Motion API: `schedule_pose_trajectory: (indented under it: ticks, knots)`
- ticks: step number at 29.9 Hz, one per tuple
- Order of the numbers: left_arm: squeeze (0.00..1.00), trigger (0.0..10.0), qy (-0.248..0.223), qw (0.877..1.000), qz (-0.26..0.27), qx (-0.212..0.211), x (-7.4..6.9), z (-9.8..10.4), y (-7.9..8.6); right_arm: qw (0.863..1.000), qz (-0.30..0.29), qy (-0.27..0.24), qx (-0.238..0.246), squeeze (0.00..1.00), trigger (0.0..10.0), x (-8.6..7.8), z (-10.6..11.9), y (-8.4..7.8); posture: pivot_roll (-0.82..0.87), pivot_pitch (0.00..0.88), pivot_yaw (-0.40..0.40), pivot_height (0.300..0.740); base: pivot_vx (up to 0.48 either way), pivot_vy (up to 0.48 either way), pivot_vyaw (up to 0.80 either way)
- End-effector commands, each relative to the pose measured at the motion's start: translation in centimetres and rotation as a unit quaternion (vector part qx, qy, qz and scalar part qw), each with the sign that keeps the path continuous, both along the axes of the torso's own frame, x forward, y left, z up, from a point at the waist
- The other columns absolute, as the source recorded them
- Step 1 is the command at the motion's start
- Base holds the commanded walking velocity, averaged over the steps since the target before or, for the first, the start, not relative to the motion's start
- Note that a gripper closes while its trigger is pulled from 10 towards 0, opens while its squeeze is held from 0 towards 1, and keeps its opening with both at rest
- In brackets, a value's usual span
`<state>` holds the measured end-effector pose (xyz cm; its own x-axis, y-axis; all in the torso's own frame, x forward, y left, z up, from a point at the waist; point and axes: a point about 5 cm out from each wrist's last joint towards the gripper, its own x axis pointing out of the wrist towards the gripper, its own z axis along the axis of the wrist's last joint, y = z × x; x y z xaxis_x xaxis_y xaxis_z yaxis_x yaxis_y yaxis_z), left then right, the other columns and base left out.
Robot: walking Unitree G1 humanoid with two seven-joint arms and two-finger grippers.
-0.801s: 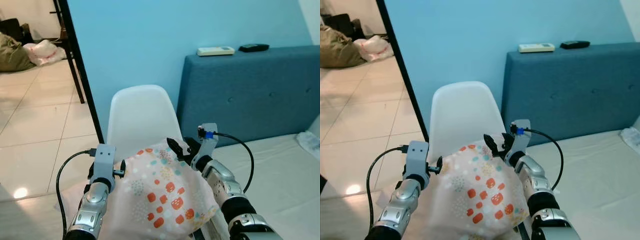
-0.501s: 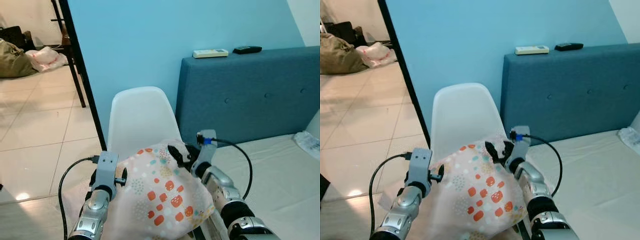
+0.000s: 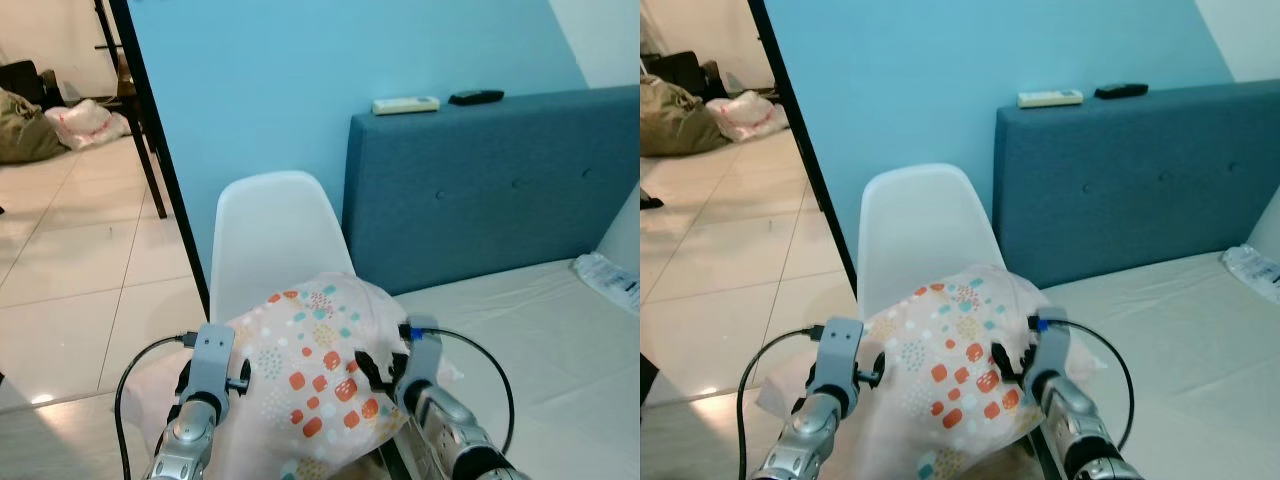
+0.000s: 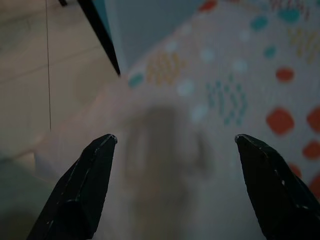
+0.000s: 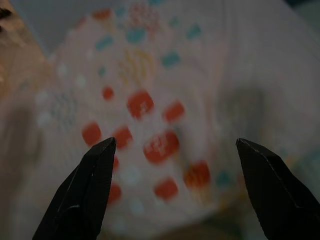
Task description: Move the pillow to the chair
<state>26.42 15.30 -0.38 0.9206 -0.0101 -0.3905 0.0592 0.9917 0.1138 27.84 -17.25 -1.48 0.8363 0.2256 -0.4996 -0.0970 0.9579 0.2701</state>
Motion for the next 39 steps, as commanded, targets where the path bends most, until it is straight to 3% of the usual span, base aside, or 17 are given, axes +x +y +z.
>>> schedule_pose_trajectory:
  ticks: [1,5,9,12,18,25,27,30,36,39]
  knots:
    - [0.0,10.0,0.018,1.0,0.001,0.008,-0.7,-0.9,0.4,1.0,-0.003,0.01,-0.004,0.0,10.0,-0.6,-0.6,-0.1,0.02,0.0,-0.019,0.74,-0.345,0.0,0.0]
    - [0.0,10.0,0.057,0.998,0.0,0.004,-2.0,-2.5,0.7,0.999,0.001,0.043,-0.006,0.0,10.0,-2.4,-2.1,-0.3,0.02,0.0,-0.02,0.74,-0.347,0.0,0.0]
    - [0.0,10.0,0.136,0.991,0.015,-0.008,-4.7,-5.1,1.5,0.994,0.023,0.096,-0.036,0.0,10.0,-5.1,-4.1,0.3,0.02,0.0,-0.019,0.74,-0.352,0.0,0.0]
    - [0.0,10.0,0.156,0.987,0.022,-0.011,-5.4,-5.8,1.7,0.992,0.025,0.114,-0.045,0.0,10.0,-5.9,-4.7,0.3,0.02,0.0,-0.019,0.74,-0.352,0.0,0.0]
    - [0.0,10.0,0.243,0.969,0.053,-0.006,-8.8,-8.1,2.8,0.975,0.069,0.181,-0.113,0.0,10.0,-8.9,-6.7,0.6,0.02,0.0,-0.015,0.74,-0.363,0.0,0.0]
    - [0.0,10.0,0.261,0.964,0.055,-0.004,-9.6,-8.5,2.9,0.97,0.077,0.197,-0.12,0.0,10.0,-9.7,-7.1,0.8,0.02,0.0,-0.014,0.74,-0.36,0.0,0.0]
    - [0.0,10.0,0.29,0.955,0.065,-0.006,-10.7,-9.1,3.2,0.959,0.085,0.235,-0.136,0.0,10.0,-11.3,-7.9,0.6,0.03,0.0,-0.016,0.74,-0.36,0.0,0.0]
    - [0.0,10.0,0.311,0.948,0.073,-0.007,-11.5,-9.4,3.4,0.951,0.085,0.259,-0.146,0.0,10.0,-12.4,-8.4,0.4,0.03,0.0,-0.016,0.74,-0.341,0.0,0.0]
    - [0.0,10.0,0.332,0.941,0.071,0.0,-12.3,-9.8,3.6,0.946,0.09,0.267,-0.158,0.0,10.0,-12.6,-8.5,0.3,0.03,0.0,-0.008,0.74,-0.277,0.0,0.0]
    - [0.0,10.0,0.362,0.93,0.039,0.04,-13.3,-10.1,3.8,0.943,0.096,0.273,-0.167,0.0,10.0,-12.6,-8.5,0.2,0.03,0.0,-0.002,0.74,0.0,0.0,-0.7]
